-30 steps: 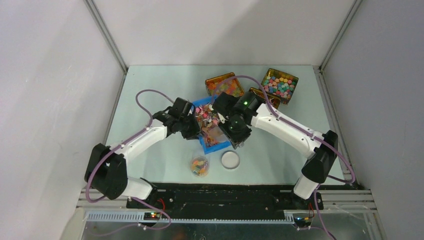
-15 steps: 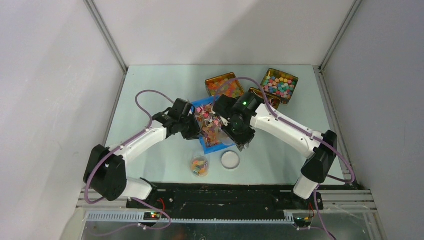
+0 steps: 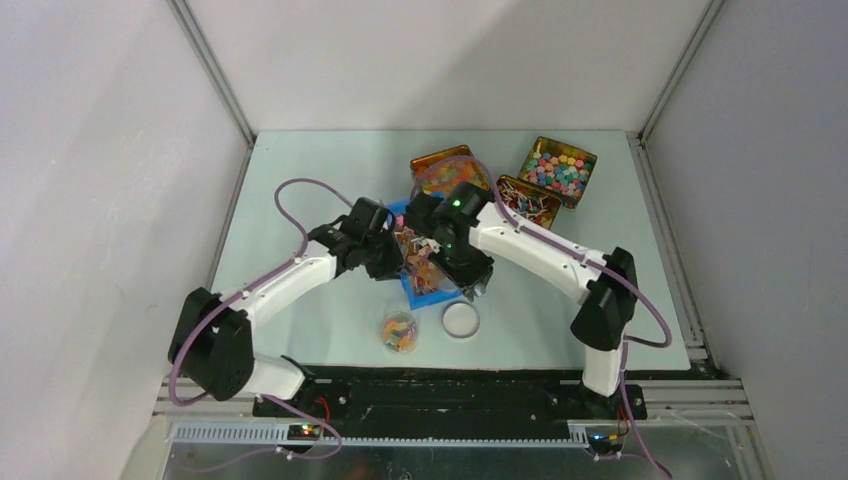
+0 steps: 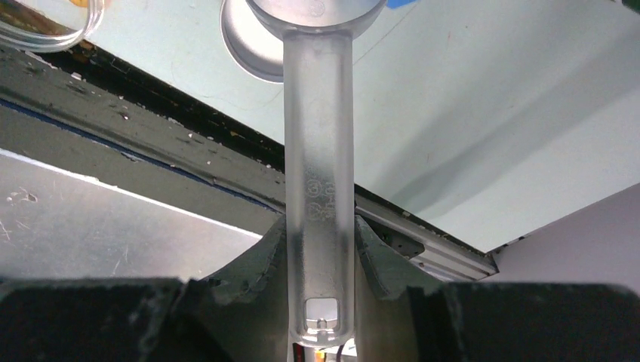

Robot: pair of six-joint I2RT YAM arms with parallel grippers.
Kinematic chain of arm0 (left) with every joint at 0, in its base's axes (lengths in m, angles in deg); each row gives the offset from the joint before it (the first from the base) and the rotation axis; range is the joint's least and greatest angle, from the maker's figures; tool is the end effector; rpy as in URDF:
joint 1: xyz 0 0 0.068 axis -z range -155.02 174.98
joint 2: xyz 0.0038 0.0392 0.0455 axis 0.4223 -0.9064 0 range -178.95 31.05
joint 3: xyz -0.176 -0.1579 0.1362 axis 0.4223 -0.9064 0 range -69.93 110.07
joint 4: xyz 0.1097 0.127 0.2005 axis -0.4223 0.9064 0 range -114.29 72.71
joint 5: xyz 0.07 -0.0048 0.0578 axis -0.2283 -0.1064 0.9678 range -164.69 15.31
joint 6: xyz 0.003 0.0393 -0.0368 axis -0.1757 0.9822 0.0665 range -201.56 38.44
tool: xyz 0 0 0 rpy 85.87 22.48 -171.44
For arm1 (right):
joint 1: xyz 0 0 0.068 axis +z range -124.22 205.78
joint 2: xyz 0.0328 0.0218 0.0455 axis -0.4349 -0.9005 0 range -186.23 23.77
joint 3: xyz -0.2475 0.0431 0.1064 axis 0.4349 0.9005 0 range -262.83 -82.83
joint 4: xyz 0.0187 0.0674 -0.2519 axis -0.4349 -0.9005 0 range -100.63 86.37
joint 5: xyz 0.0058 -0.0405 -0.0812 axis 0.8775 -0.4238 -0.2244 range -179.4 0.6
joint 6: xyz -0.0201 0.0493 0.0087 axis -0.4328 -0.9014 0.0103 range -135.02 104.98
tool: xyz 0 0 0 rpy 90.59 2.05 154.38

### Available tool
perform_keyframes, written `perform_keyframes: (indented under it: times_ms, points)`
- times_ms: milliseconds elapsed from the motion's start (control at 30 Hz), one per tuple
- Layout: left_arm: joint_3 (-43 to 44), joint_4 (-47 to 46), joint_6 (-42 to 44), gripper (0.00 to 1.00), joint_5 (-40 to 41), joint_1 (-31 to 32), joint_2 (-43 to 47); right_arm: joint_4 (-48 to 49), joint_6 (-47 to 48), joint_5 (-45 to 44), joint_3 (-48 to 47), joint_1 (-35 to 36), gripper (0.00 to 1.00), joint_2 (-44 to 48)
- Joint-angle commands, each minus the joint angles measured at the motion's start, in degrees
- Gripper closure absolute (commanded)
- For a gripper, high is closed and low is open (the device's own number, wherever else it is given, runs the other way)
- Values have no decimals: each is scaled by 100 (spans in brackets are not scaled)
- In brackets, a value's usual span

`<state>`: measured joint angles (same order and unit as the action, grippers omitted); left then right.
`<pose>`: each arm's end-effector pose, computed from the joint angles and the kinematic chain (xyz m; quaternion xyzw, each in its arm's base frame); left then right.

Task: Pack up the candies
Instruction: Scoop the fake candies from the storage box.

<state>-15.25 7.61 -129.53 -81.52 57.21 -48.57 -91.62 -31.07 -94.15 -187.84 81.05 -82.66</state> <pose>0.2343 -0.1528 0.2328 -0.1142 0.9500 -0.2271 0.1811 0.1974 0.2795 0.3111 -0.3351 0.9412 -0.0307 0.0284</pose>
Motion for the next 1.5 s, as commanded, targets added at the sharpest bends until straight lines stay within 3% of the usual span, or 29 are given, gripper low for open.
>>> perform_keyframes:
  times_ms: [0,300,600,1133,1467]
  points:
    - [130,145,200,92,-199,211,-128,-373,-127,-374,-580,-30,100,-381]
    - [165,148,129,92,-157,265,-110,-388,-168,-320,-848,-263,100,-903]
    - [164,108,79,92,-176,293,-107,265,-80,-57,-707,-341,100,-942]
    - [148,-28,16,92,-231,310,-97,2549,115,214,1109,-460,100,-295]
    - [138,-43,-2,92,-240,310,-74,3051,145,330,1508,-577,100,-150]
